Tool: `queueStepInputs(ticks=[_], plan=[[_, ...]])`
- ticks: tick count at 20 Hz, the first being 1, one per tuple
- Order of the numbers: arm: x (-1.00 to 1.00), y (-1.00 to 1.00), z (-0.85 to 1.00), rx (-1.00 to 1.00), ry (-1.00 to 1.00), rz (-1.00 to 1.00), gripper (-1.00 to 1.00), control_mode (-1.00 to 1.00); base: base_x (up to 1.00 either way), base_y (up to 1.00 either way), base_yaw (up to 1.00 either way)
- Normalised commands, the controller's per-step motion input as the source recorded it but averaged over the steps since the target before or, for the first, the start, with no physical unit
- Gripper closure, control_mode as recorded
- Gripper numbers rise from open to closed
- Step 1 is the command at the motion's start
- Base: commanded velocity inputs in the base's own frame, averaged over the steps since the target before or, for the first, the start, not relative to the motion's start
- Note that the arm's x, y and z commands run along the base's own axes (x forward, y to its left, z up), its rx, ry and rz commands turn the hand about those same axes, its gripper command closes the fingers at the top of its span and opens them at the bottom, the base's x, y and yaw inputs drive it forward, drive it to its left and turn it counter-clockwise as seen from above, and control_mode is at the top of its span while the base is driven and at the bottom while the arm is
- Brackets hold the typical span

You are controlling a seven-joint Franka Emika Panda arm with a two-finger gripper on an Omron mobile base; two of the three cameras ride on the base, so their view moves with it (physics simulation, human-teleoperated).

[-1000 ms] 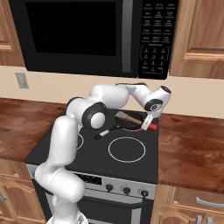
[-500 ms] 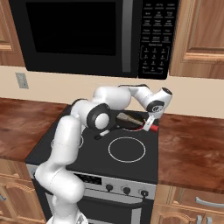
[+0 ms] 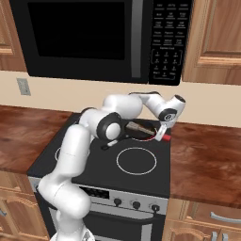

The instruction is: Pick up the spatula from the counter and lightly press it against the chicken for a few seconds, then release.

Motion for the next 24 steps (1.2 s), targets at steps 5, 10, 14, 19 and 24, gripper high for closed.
queueStepInputs(ticks=[5, 10, 14, 19, 24], plan=[[0.14, -0.03, -0.04, 0.0, 0.0, 0.02, 1.0, -1.0, 0.0, 0.0, 0.0], [0.13, -0.02, -0.09, 0.0, 0.0, 0.02, 1.0, -1.0, 0.0, 0.0, 0.0], [0.15, -0.03, -0.11, 0.0, 0.0, 0.01, 1.0, -1.0, 0.0, 0.0, 0.0], [0.14, -0.05, -0.07, 0.0, 0.0, 0.01, 1.0, -1.0, 0.0, 0.0, 0.0], [0.12, -0.06, -0.06, 0.0, 0.0, 0.01, 1.0, -1.0, 0.0, 0.0, 0.0]])
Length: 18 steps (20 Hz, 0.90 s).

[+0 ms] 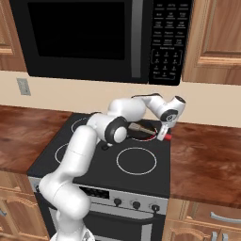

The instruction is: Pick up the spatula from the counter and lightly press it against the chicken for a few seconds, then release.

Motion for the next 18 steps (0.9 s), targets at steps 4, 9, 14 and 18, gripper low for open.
queueStepInputs(ticks=[4, 9, 14, 18], plan=[[0.06, -0.01, -0.06, 0.0, 0.0, 0.01, 1.0, -1.0, 0.0, 0.0, 0.0], [0.0, 0.0, 0.0, 0.0, 0.0, 0.0, 1.0, -1.0, 0.0, 0.0, 0.0], [0.0, 0.0, 0.0, 0.0, 0.0, 0.0, 1.0, -1.0, 0.0, 0.0, 0.0], [0.0, 0.0, -0.01, 0.0, 0.0, 0.0, 1.0, -1.0, 0.0, 0.0, 0.0]])
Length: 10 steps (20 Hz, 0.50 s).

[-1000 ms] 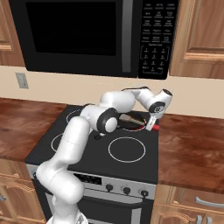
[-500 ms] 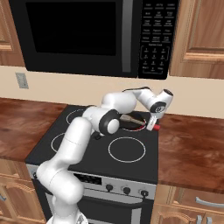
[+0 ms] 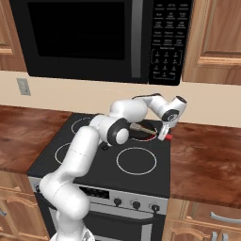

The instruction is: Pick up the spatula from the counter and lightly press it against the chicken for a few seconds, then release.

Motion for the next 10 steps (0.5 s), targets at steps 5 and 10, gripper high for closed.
queueStepInputs(ticks=[5, 10], plan=[[0.0, 0.0, 0.0, -0.01, 0.0, 0.0, 1.0, -1.0, 0.0, 0.0, 0.0], [0.0, 0.0, 0.0, -0.01, 0.0, 0.0, 1.0, -1.0, 0.0, 0.0, 0.0]])
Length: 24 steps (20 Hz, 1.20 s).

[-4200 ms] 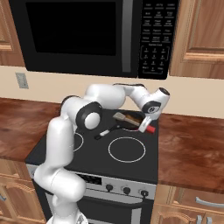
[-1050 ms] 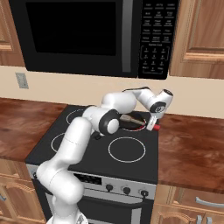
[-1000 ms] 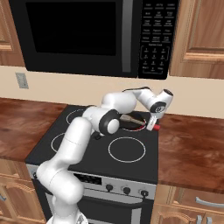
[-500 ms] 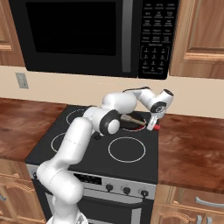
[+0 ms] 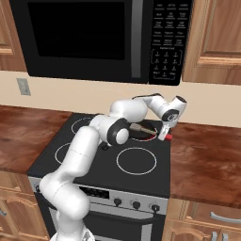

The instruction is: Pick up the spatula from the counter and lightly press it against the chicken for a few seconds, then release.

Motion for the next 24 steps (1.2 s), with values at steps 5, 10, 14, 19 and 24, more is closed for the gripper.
queueStepInputs(ticks=[5, 10, 14, 19, 24], plan=[[0.02, 0.0, 0.0, -0.01, 0.0, 0.0, 1.0, -1.0, 0.0, 0.0, 0.0], [0.04, 0.0, -0.01, -0.01, 0.0, 0.0, 1.0, -1.0, 0.0, 0.0, 0.0], [0.06, 0.0, -0.03, -0.01, 0.0, 0.0, 1.0, -1.0, 0.0, 0.0, 0.0], [0.1, 0.0, -0.03, -0.01, 0.0, 0.0, 1.0, -1.0, 0.0, 0.0, 0.0], [0.09, 0.0, 0.0, -0.05, 0.0, 0.0, 1.0, -1.0, 0.0, 0.0, 0.0]])
